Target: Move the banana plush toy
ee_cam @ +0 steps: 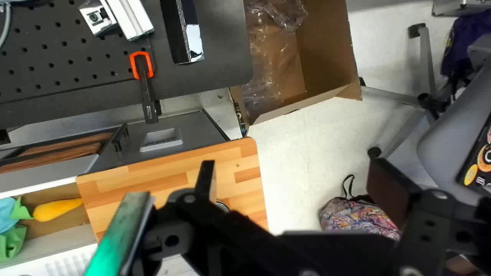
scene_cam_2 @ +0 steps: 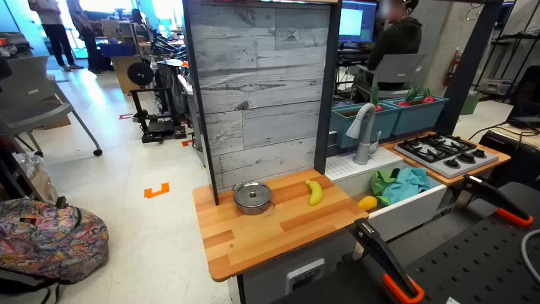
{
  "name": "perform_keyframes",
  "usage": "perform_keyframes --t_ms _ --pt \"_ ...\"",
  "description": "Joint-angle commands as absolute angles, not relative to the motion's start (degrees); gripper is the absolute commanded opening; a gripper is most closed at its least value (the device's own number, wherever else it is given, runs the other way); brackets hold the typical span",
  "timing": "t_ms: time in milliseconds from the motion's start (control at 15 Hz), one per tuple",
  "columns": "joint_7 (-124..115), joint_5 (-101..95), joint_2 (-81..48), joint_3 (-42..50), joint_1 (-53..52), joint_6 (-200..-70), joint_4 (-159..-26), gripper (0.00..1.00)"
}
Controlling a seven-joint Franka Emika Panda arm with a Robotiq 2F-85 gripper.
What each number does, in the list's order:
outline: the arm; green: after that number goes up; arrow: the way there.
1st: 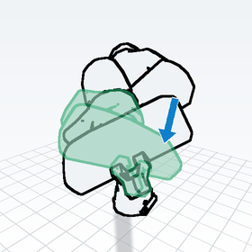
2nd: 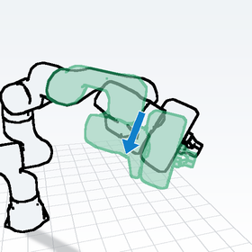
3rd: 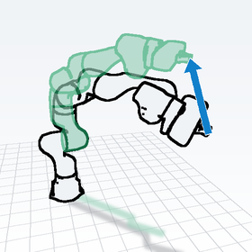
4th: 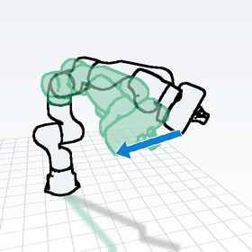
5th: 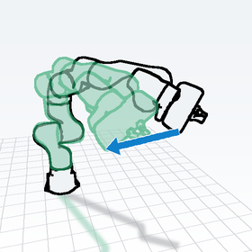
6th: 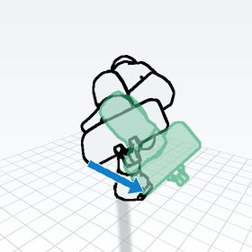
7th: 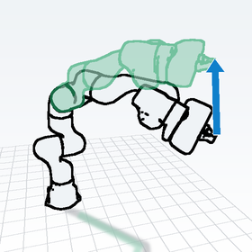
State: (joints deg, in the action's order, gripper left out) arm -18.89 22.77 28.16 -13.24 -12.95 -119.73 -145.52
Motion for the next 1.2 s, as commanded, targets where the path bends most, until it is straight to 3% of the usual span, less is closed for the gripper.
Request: perform_keyframes --t_ms 0,533,1133 --pt "-18.8 22.8 28.2 -13.4 -12.8 -119.6 -145.4 1.00" --pt "-16.5 19.2 20.7 -12.4 -9.3 -133.1 -147.0 1.00" --pt "-10.1 18.5 -0.5 -6.1 -5.3 -150.5 -143.0 1.00"
